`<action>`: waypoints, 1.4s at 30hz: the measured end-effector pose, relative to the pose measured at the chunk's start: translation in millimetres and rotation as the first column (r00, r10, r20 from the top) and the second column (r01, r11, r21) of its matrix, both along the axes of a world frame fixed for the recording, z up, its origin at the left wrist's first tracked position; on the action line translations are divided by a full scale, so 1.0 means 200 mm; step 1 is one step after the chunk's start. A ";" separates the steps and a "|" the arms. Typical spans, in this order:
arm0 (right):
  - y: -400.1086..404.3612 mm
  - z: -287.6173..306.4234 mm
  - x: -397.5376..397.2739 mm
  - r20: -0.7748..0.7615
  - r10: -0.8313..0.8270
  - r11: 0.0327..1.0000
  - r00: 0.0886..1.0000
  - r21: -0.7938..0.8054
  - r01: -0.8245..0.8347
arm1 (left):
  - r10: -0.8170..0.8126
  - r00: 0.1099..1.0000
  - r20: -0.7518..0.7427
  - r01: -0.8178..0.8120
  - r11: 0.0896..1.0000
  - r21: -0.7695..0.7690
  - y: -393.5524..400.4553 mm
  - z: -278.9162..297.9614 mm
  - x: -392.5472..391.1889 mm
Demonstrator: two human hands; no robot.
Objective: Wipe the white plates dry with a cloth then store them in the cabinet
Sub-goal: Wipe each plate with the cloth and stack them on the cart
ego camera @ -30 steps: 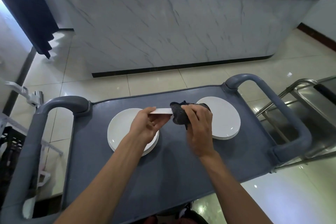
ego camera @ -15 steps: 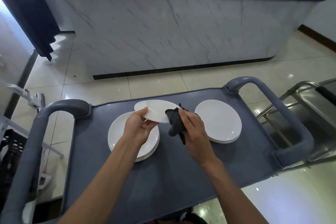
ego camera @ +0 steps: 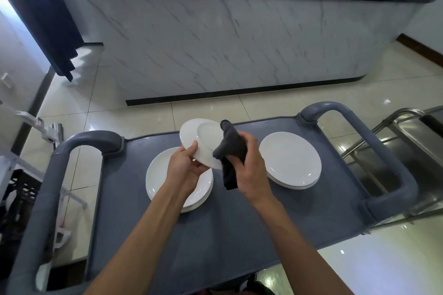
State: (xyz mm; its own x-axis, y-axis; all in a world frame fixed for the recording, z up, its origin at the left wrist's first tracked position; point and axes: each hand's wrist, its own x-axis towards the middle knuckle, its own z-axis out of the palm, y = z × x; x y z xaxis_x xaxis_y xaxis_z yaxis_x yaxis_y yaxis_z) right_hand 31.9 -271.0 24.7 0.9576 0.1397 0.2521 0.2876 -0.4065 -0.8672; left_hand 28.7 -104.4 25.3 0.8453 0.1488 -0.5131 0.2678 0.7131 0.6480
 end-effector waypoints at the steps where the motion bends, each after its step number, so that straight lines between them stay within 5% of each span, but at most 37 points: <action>1: 0.02 -0.02 0.00 0.026 -0.006 0.999 1.000 -0.037 0.006 | -0.011 1.000 0.007 0.011 1.000 0.020 -0.01 0.00 0.00; 6: 0.08 -0.09 -0.01 0.168 -0.010 0.986 0.986 -0.164 0.038 | -0.034 0.998 0.044 0.031 0.997 0.067 -0.01 0.02 -0.01; 13: 0.12 -0.13 -0.07 0.161 0.008 0.921 0.987 -0.385 0.055 | -0.024 0.996 0.088 0.023 1.000 0.007 -0.01 0.02 -0.03; 32: 0.04 -0.03 0.09 -0.118 -0.220 0.964 0.968 0.125 0.234 | -0.148 0.959 0.242 0.147 0.989 0.021 0.08 0.04 -0.03; 42: -0.05 0.06 0.25 -0.109 -0.230 0.965 0.967 0.105 0.241 | -0.311 0.911 0.270 0.267 0.945 0.189 0.09 0.03 -0.07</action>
State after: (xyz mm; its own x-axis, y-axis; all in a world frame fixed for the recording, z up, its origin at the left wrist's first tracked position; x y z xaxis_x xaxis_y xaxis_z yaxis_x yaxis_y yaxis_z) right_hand 81.8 -281.3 36.9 0.9802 -0.1172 0.1597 0.1102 -0.3473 -0.9313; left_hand 15.1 -87.1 31.1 0.9710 -0.0709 -0.2284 0.2310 0.5252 0.8190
